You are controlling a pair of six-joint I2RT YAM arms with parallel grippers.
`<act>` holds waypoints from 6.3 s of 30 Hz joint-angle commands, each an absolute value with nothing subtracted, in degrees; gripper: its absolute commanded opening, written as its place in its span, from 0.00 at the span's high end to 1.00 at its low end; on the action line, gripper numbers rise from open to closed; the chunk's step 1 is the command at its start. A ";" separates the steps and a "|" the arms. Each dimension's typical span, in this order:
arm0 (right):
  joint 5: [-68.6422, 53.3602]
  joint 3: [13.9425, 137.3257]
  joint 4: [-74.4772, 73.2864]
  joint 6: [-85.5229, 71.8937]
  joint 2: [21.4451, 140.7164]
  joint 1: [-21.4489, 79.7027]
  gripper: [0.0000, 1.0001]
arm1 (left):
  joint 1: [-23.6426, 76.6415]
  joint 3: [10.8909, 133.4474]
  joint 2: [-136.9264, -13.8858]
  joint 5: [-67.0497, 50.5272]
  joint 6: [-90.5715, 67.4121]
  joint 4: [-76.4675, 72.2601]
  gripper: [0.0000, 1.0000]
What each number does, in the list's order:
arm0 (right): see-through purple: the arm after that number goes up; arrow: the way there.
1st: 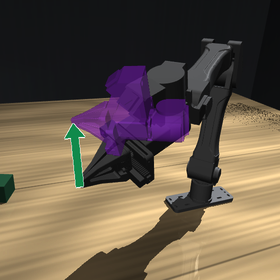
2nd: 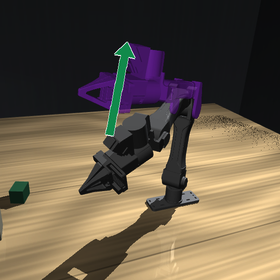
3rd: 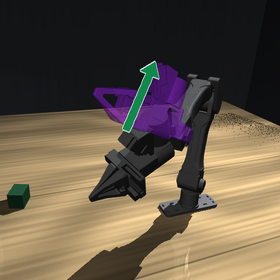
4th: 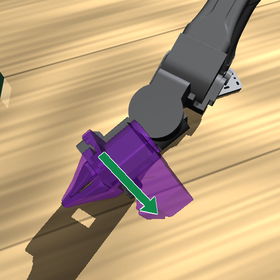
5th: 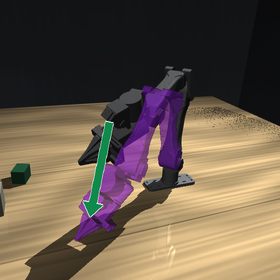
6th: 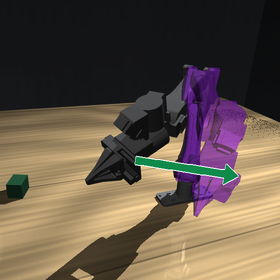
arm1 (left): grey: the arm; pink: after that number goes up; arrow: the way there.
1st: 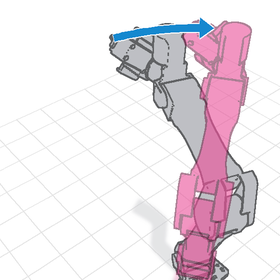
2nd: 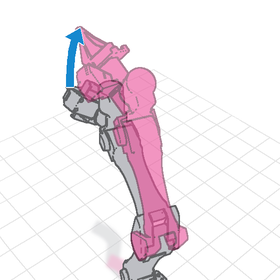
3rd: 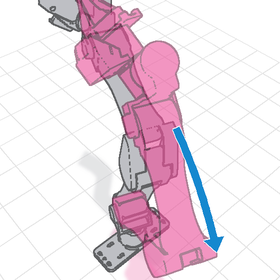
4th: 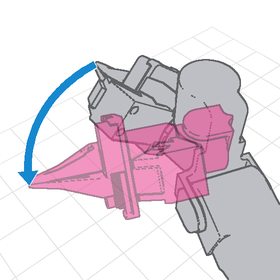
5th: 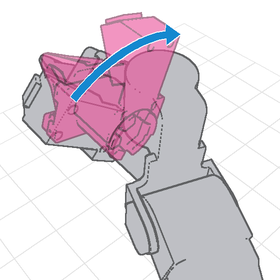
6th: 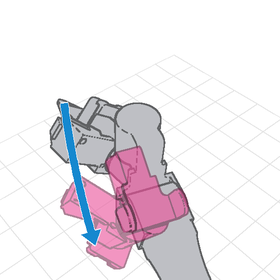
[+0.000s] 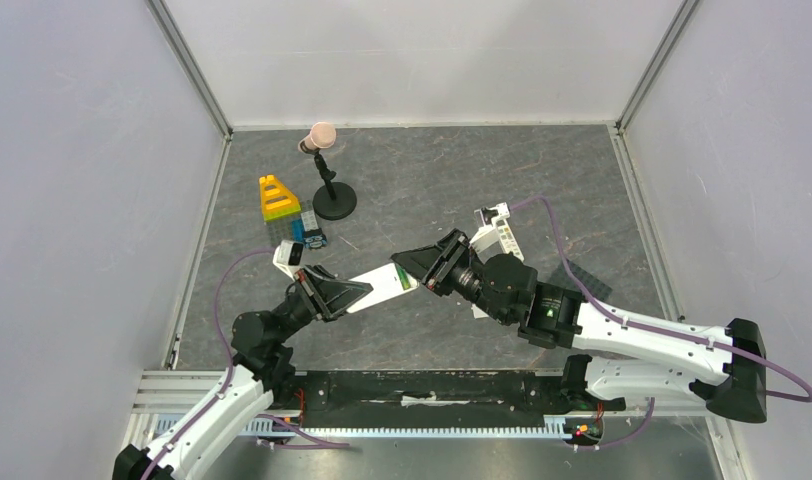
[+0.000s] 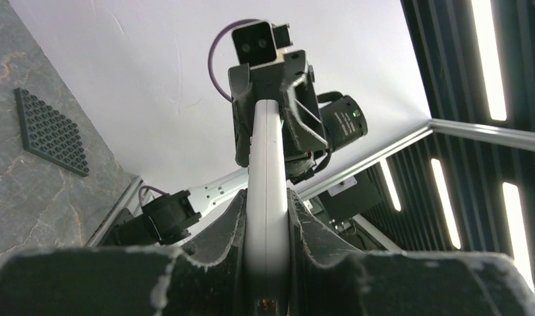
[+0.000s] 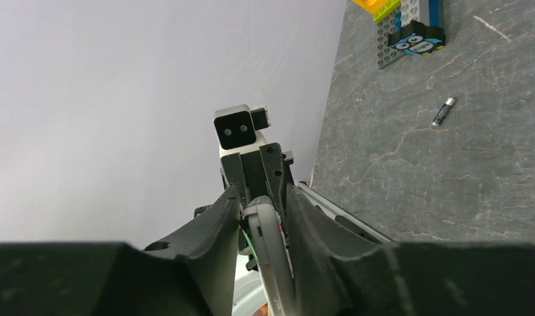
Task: Load the batteries into the remote control
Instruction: Load the battery into the remote control.
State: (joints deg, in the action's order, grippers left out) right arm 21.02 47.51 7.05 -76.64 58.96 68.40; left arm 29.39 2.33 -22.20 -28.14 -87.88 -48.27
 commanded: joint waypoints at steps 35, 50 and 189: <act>16.47 48.08 9.14 -68.62 58.02 68.46 0.95 | 28.97 -1.59 -21.27 -22.26 -91.67 -48.87 0.98; 14.15 45.36 9.74 -67.83 56.24 68.47 1.00 | 28.94 -1.42 -21.18 -20.60 -93.26 -51.07 0.98; 17.80 35.66 19.13 -85.74 56.06 67.94 0.62 | 28.97 5.90 -9.00 -27.23 -69.27 -31.41 0.98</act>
